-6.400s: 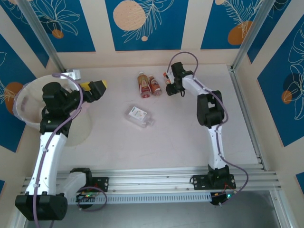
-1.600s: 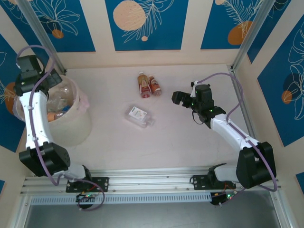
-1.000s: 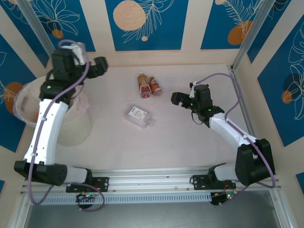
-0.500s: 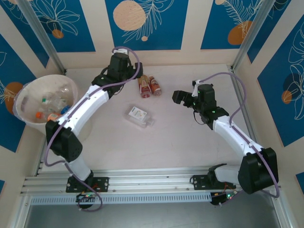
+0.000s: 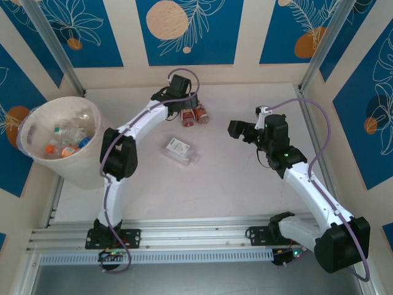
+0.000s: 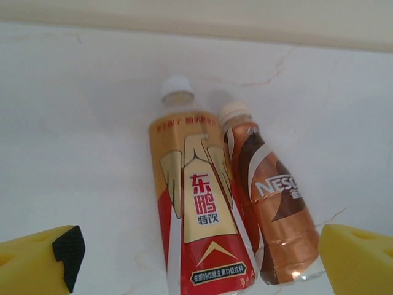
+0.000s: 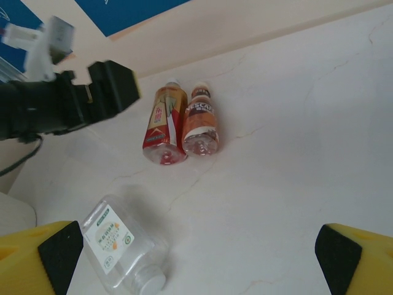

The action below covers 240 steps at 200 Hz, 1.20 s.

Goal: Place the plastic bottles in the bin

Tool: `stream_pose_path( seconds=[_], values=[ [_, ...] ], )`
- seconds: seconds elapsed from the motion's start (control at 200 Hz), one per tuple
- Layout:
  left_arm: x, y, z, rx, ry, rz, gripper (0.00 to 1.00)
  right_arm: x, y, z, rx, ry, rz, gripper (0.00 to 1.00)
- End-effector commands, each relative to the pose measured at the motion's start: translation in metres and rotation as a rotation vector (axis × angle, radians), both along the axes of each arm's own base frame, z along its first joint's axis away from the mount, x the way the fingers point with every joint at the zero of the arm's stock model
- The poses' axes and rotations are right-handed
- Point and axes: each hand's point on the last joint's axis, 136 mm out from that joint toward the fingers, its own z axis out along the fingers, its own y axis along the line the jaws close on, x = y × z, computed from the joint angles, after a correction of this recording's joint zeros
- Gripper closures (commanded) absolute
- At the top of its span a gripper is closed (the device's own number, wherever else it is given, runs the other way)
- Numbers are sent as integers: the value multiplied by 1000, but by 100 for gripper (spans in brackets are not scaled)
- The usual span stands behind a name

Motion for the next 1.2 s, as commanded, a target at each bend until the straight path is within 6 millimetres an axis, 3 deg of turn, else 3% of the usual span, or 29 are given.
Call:
stream_pose_path(
  seconds=[0.0,0.28,0.545,0.905,1.02,1.195],
  values=[
    [8,-7,-16,-48,40,6,4,-8,-8,-6,-38,13,-10,1],
    [26,-3,-64,13,109,42,12,-12,-11,-7,-52,18,-15,1],
    [33,15,-84,5,147,92,23,-13,-11,-10,-53,25,-16,1],
    [40,4,-119,17,180,11,22,-15,-9,-11,-35,41,-10,1],
    [43,4,-117,40,176,-10,32,-14,-11,-12,-40,39,-17,1],
    [41,7,-84,68,137,-39,41,-9,-10,-11,-30,21,-25,1]
  ],
)
